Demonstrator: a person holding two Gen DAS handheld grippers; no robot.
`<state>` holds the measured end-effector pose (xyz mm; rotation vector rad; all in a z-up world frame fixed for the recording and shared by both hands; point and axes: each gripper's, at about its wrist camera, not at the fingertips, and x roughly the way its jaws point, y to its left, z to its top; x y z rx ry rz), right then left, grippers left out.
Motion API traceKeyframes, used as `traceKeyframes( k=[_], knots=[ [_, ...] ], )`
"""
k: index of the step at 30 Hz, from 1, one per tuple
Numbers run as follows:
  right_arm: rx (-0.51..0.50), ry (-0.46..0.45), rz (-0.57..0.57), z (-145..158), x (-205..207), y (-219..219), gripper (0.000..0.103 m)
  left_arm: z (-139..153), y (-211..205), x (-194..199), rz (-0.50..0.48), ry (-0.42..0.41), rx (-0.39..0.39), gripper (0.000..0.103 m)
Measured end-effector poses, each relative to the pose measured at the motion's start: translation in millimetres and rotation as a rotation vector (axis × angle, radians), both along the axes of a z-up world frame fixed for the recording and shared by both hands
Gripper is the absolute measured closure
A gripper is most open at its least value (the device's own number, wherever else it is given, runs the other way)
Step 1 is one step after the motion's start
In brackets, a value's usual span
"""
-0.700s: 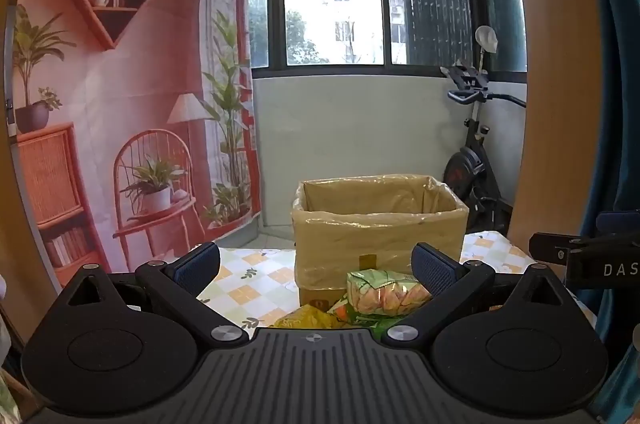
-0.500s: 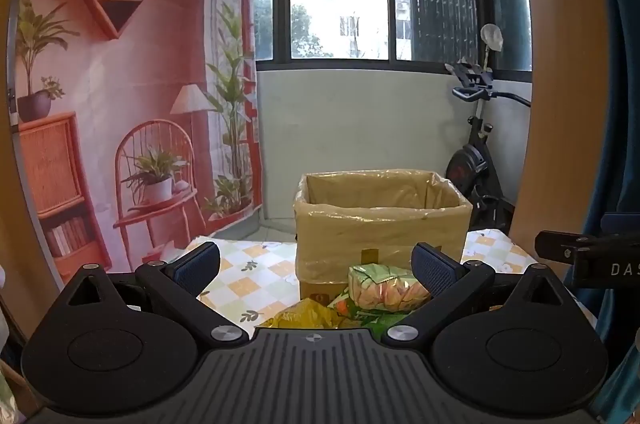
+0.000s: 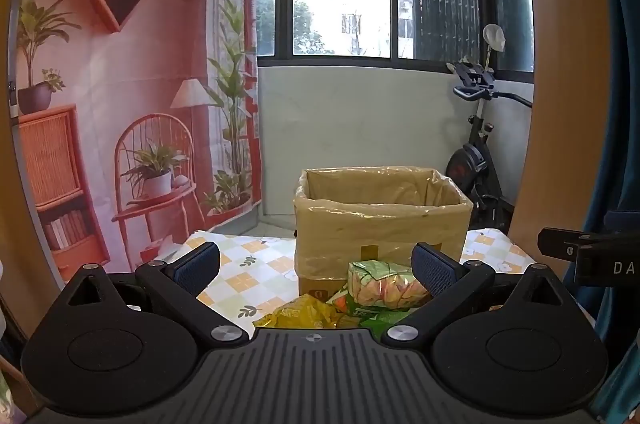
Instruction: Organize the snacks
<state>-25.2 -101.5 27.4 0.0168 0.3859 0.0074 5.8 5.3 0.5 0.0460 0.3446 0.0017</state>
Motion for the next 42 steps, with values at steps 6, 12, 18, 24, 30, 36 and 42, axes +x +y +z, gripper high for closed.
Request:
traceKeyframes(
  k=[6, 12, 18, 24, 30, 36, 42],
  knots=[
    [-0.001, 0.002, 0.001, 1.8, 0.2, 1.0, 0.0, -2.0, 0.7, 1.2, -0.002, 0.004, -0.003, 0.0],
    [-0.002, 0.003, -0.002, 2.2, 2.5, 1.8, 0.0, -2.7, 0.9, 1.4, -0.003, 0.004, -0.003, 0.0],
    [-0.001, 0.005, -0.005, 3.1, 3.8, 1.5, 0.0, -3.0, 0.8, 1.2, -0.003, 0.003, -0.004, 0.0],
    [0.0, 0.005, -0.004, 2.9, 3.5, 1.2, 0.0, -3.0, 0.3, 0.9, -0.002, 0.003, -0.003, 0.0],
    [0.002, 0.009, -0.009, 3.5, 4.5, 1.0, 0.0, -2.9, 0.3, 0.9, -0.004, 0.004, -0.004, 0.0],
    [0.002, 0.009, -0.008, 3.3, 4.9, 0.8, 0.0, -2.8, 0.2, 0.7, -0.003, 0.004, -0.004, 0.0],
    [0.001, 0.01, -0.009, 3.0, 4.9, 0.9, 0.0, -3.8, 0.1, 1.8, -0.005, 0.008, -0.006, 0.0]
  ],
)
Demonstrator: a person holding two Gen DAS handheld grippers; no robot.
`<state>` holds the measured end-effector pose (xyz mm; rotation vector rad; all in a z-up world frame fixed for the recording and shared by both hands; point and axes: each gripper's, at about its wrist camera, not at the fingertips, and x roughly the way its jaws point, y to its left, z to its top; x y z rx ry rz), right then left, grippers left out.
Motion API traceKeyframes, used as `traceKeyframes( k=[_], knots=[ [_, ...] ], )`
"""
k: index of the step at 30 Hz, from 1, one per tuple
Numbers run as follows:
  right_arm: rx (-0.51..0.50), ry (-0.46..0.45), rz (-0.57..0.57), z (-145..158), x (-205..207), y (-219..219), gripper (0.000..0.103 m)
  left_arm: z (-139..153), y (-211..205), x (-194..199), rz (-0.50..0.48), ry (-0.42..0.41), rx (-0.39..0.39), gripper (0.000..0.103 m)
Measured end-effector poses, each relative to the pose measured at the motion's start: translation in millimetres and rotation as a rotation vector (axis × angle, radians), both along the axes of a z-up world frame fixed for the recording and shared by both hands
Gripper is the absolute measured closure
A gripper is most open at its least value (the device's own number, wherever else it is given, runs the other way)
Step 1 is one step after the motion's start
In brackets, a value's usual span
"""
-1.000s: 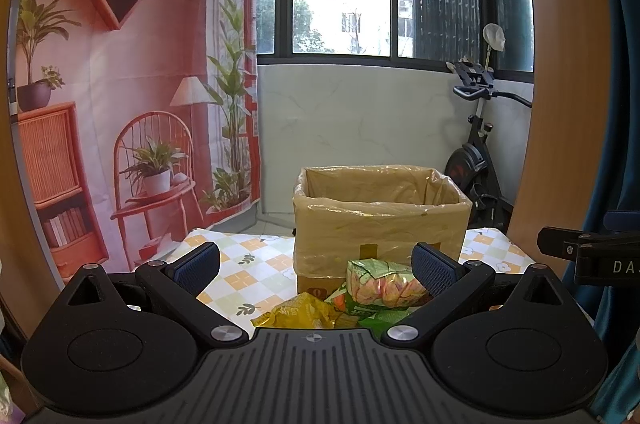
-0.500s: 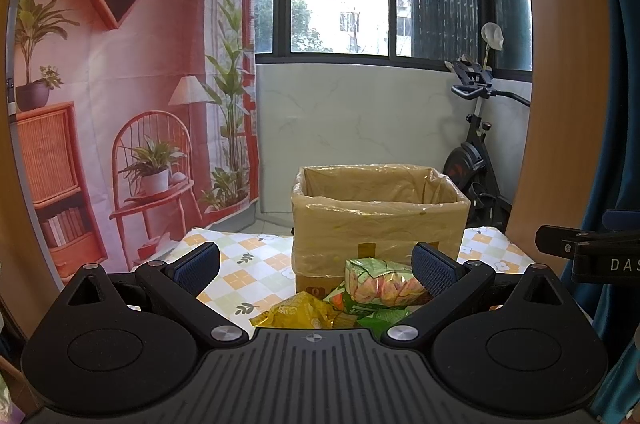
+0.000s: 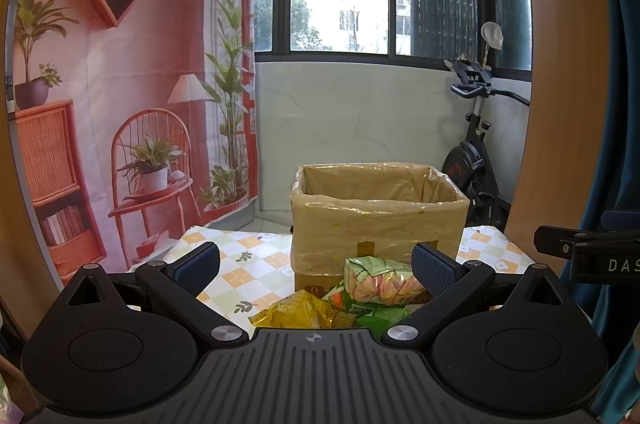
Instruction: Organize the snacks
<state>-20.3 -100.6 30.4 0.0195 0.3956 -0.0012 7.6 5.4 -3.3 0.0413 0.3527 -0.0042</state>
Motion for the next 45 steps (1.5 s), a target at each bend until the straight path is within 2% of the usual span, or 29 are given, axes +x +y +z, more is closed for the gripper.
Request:
traceKeyframes(
  k=[31, 36, 39, 45],
  knots=[
    [-0.001, 0.003, -0.001, -1.5, 1.2, 0.3, 0.0, -4.9, -2.4, 1.9, -0.005, 0.005, -0.001, 0.0],
    [0.028, 0.0, 0.023, -6.0, 2.2, -3.4, 0.0, -8.0, -0.5, 5.1, -0.004, 0.019, 0.003, 0.0],
    [0.04, -0.036, 0.048, -11.1, 5.3, -9.7, 0.0, -9.2, 9.3, 14.2, 0.006, 0.017, 0.006, 0.0],
    [0.092, -0.106, 0.067, -24.3, 23.6, -31.7, 0.0, -14.3, 40.5, 44.2, 0.101, 0.04, 0.038, 0.0]
  ],
)
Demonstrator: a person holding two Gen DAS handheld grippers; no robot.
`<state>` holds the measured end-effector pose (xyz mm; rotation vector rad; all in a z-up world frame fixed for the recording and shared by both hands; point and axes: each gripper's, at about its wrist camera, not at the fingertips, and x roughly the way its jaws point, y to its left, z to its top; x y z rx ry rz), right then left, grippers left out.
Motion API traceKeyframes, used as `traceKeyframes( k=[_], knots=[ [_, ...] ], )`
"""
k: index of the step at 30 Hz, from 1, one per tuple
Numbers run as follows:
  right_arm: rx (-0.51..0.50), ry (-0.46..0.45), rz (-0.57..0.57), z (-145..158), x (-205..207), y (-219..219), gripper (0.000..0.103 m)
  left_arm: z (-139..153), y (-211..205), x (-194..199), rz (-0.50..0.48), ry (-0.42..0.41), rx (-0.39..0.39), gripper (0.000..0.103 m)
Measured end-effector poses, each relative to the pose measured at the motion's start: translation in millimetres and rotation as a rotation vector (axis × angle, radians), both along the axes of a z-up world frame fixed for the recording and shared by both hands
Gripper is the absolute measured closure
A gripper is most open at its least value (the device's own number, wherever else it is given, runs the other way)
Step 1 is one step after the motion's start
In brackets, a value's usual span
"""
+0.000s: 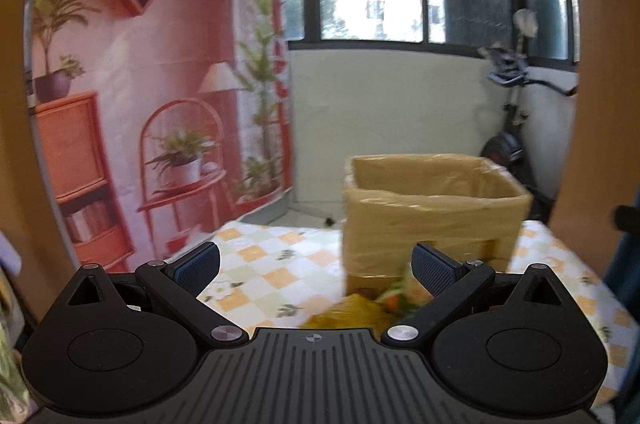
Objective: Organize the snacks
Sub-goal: 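Reach the left tool to the yellow bag while the right tool reaches the orange bag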
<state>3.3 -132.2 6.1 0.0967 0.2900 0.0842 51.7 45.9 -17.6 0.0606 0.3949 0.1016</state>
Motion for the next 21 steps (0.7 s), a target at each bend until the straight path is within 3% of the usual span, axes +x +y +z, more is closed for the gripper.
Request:
traceKeyframes(
  k=[11, 21],
  knots=[
    [0.097, 0.053, -0.052, -29.9, 63.3, -21.0, 0.0, -6.4, 27.5, 49.9, 0.052, 0.016, 0.066, 0.0],
    [0.116, 0.118, -0.116, -61.4, 91.1, -52.6, 0.002, -36.6, 44.3, 89.5, -0.013, 0.088, -0.037, 0.002]
  ],
)
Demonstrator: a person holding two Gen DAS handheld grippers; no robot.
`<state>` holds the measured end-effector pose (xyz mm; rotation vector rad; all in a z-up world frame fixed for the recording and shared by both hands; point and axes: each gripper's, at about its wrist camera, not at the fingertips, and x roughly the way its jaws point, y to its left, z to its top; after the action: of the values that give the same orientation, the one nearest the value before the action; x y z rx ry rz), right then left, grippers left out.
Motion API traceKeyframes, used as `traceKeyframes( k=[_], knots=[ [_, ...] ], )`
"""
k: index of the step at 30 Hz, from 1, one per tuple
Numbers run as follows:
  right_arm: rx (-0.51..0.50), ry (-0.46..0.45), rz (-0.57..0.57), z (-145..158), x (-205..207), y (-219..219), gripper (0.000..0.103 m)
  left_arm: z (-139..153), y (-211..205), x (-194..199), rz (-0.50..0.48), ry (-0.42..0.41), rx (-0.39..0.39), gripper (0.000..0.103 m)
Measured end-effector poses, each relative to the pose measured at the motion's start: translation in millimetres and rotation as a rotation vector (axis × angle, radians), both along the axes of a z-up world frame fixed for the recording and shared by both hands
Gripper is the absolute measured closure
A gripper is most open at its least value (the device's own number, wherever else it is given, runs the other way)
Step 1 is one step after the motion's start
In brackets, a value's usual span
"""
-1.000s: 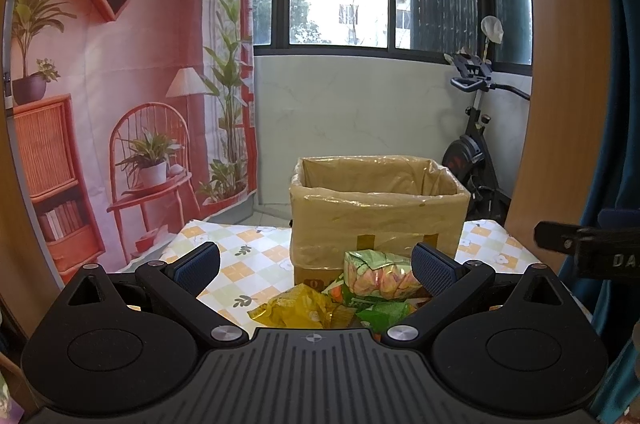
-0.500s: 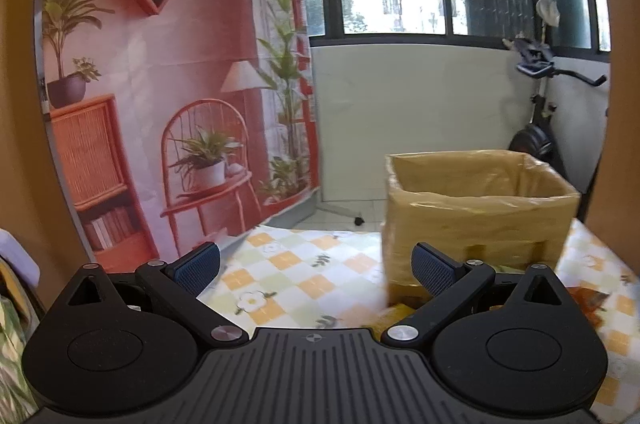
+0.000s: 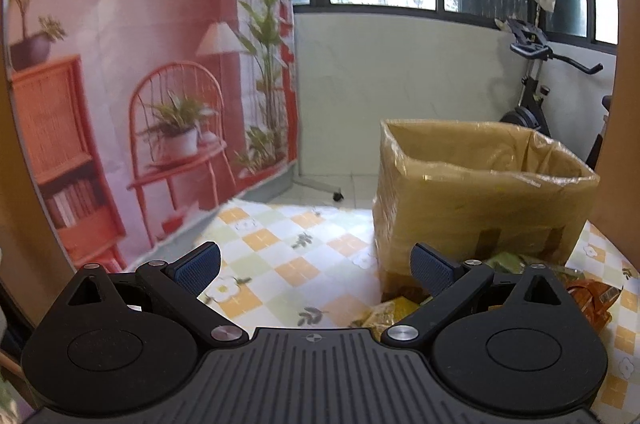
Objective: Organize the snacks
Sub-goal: 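Reach the left tool to the yellow bag while the right tool reaches the orange bag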
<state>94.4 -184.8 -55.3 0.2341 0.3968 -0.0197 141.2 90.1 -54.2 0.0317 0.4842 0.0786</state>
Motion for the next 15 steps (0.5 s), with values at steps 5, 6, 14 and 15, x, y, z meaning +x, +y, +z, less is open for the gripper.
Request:
traceKeyframes(
  k=[5, 6, 14, 15],
  knots=[
    [0.002, 0.054, -0.034, -16.4, 10.2, -12.8, 0.003, -14.4, 7.6, 17.2, -0.032, 0.043, -0.049, 0.004],
    [-0.003, 0.062, -0.035, -18.7, 12.2, -14.1, 0.003, -16.4, 8.2, 20.1, -0.034, 0.05, -0.053, 0.005],
    [-0.04, 0.103, -0.011, -33.5, 34.5, -14.6, 0.004, -33.1, 7.9, 42.2, -0.071, 0.101, -0.097, 0.005],
    [-0.049, 0.108, -0.008, -35.0, 37.8, -13.8, 0.004, -36.5, 7.1, 45.0, -0.077, 0.114, -0.103, 0.005]
  ],
)
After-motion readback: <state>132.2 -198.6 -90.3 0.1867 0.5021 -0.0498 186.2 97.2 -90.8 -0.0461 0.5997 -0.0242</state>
